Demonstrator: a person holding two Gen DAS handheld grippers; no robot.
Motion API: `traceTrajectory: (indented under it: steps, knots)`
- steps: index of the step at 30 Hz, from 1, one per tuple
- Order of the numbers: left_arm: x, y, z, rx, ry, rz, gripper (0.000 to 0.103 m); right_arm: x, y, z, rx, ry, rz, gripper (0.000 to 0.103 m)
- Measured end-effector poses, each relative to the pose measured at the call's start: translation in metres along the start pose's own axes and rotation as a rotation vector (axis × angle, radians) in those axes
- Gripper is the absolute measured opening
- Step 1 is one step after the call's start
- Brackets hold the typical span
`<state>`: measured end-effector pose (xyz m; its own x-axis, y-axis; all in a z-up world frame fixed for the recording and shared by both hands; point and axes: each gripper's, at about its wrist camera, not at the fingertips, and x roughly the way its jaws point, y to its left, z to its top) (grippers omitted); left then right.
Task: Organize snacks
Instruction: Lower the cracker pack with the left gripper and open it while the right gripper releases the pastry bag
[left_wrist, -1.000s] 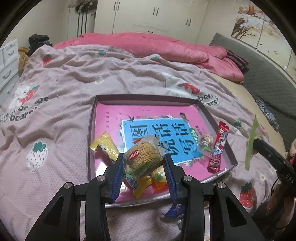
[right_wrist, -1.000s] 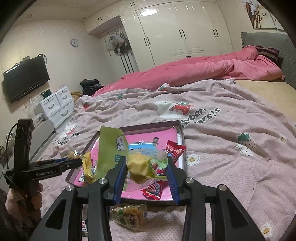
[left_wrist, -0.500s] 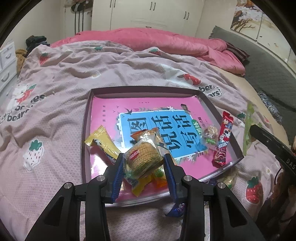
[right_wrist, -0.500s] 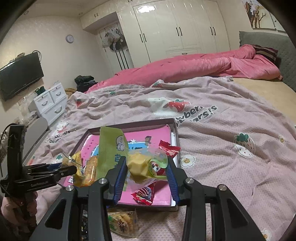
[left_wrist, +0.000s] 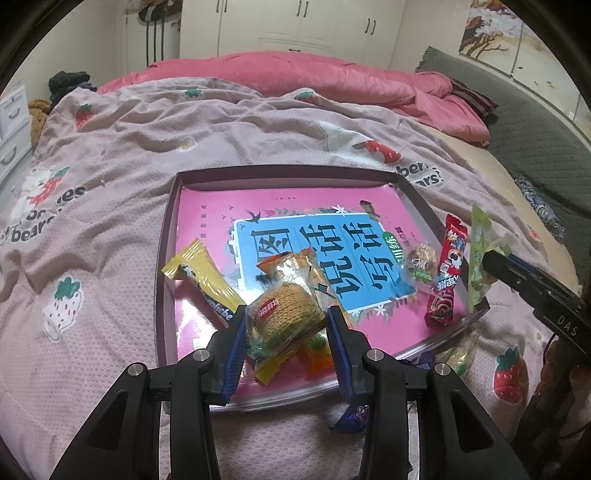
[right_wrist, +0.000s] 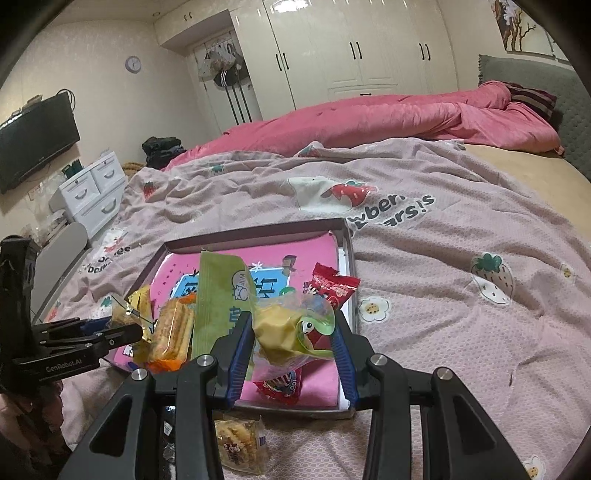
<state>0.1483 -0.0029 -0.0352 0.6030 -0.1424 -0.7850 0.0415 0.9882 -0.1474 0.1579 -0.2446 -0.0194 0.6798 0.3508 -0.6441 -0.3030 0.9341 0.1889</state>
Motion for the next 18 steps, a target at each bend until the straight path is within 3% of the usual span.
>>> traceTrajectory:
  steps: [18]
  knots:
    - [0.005,-0.002,-0.003,0.006,0.019,-0.007,0.043,0.016,0.033,-0.012,-0.177,0.057,-0.031,0.042]
